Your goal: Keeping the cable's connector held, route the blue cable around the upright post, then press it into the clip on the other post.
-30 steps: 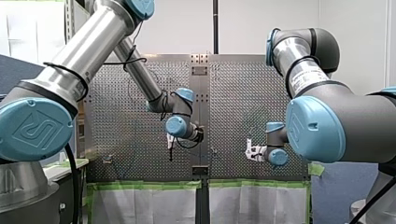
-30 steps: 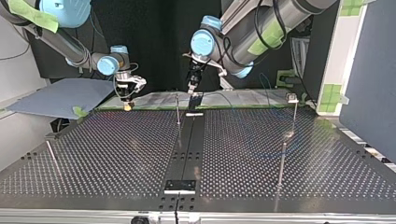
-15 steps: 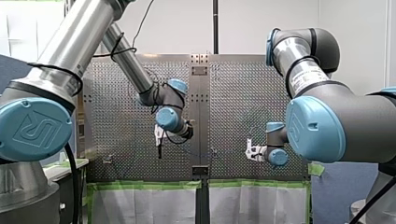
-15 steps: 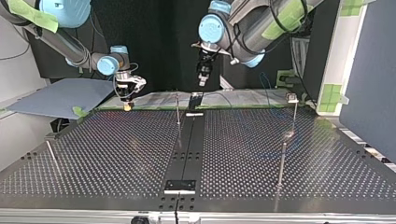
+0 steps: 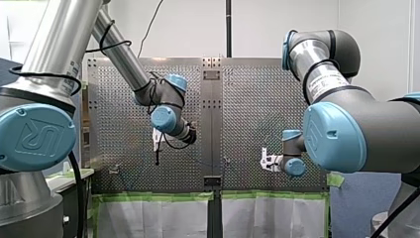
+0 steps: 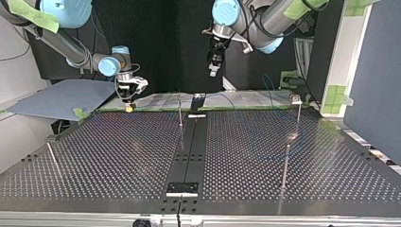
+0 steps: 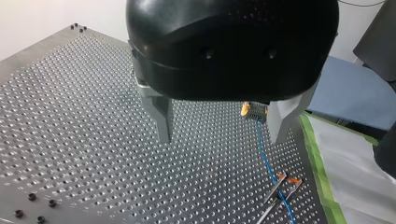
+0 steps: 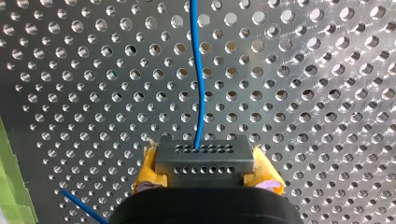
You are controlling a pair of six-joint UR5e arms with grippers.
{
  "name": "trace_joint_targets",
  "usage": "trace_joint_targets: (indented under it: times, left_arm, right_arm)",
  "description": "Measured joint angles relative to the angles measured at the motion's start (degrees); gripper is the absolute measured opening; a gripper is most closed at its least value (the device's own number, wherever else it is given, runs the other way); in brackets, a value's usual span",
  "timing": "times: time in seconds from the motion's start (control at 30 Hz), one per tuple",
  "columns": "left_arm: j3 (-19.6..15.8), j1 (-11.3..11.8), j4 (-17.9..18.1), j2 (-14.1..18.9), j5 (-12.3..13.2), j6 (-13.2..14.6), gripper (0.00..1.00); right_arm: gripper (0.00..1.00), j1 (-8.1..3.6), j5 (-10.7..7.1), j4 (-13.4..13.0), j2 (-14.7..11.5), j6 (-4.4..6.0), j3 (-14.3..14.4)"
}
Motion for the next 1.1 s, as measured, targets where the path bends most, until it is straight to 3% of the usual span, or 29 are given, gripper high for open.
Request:
trace_joint_targets:
  times: [0.17, 0.47, 1.1]
  left_arm:
    - [-2.7, 0.03, 0.04, 3.03, 0.02, -0.09, 1.0]
    - [-3.5, 0.54, 0.7, 8.34, 0.03, -0.02, 1.0]
    - [-3.52, 0.61, 0.79, 9.08, 0.04, 0.07, 1.0]
  right_arm:
    - [0.0, -0.06, 0.0, -0.02, 0.0, -0.19, 0.0]
    - [0.0, -0.16, -0.02, 0.74, 0.0, -1.69, 0.0]
    - [0.0, -0.18, 0.0, 0.9, 0.0, -1.97, 0.0]
